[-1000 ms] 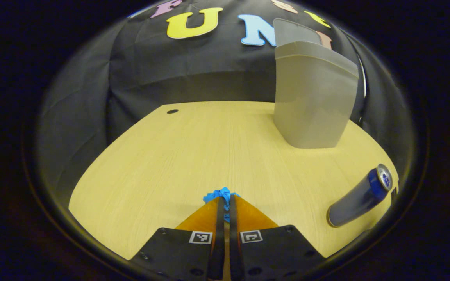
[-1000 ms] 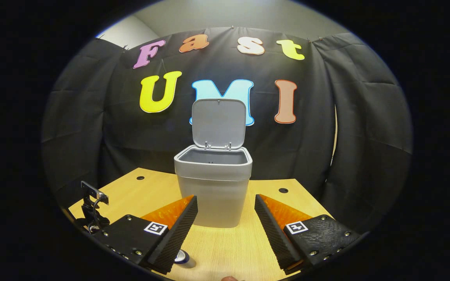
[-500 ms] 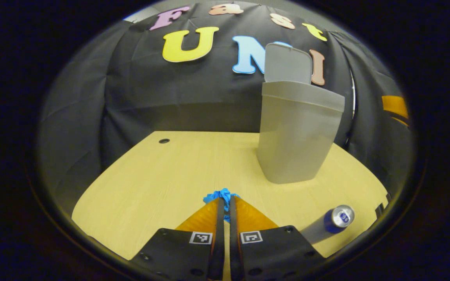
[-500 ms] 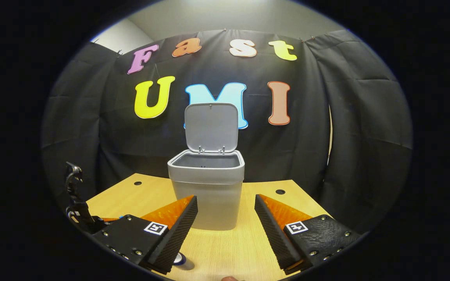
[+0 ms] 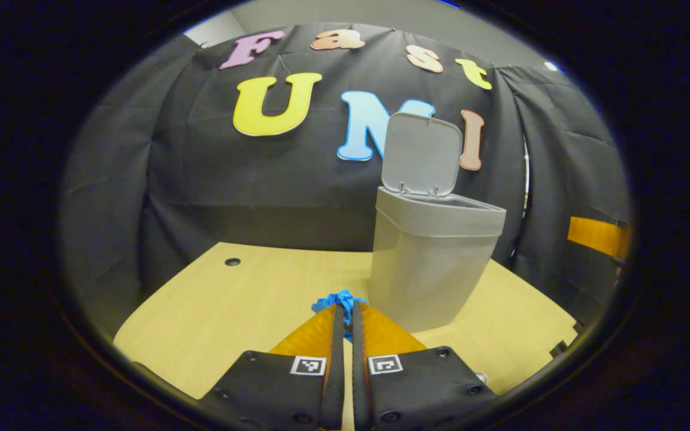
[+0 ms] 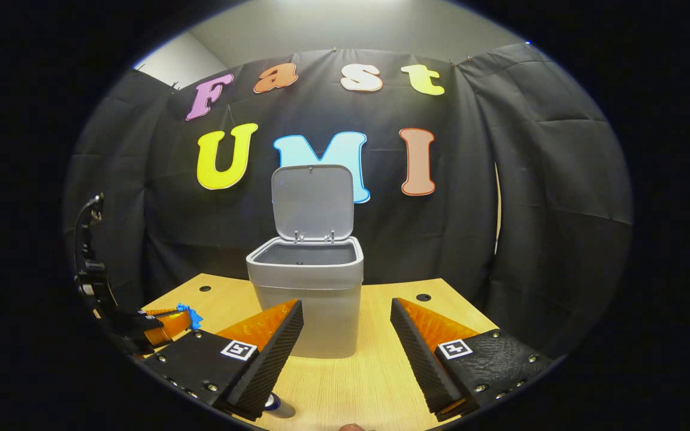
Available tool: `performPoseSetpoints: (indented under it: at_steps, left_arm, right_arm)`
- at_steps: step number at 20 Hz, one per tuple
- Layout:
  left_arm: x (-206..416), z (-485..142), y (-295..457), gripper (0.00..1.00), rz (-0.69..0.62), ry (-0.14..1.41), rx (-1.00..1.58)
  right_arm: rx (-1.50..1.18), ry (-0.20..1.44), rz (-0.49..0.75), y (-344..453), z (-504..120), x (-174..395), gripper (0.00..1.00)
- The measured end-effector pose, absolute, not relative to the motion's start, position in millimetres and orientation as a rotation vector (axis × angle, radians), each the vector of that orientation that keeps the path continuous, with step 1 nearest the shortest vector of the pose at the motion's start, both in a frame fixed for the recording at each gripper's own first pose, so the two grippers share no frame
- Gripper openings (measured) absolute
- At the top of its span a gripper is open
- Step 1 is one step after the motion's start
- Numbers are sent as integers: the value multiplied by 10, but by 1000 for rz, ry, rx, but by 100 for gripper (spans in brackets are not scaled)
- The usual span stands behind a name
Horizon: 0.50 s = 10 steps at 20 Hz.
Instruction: Press the lid of the desktop garbage bin to open it, pick up the crumpled paper on the desktop and throw it into the bin, then pick up the pop can on the desktop and drop it into the bin, and finally close the garbage bin lid.
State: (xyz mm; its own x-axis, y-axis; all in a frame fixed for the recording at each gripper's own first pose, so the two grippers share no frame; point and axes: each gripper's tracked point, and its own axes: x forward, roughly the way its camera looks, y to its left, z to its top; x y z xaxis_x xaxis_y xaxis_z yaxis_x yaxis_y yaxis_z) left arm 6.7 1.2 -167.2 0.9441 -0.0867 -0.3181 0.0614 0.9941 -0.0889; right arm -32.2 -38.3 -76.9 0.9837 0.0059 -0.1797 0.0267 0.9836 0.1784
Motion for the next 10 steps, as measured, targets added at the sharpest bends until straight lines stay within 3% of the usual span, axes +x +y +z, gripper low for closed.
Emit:
performPoseSetpoints:
  at_steps: [10]
  left_arm:
    - [657,-866,-313,14,-148,147,-121]
  right_arm:
    - [179,176,-58,-492,-766,-247,94]
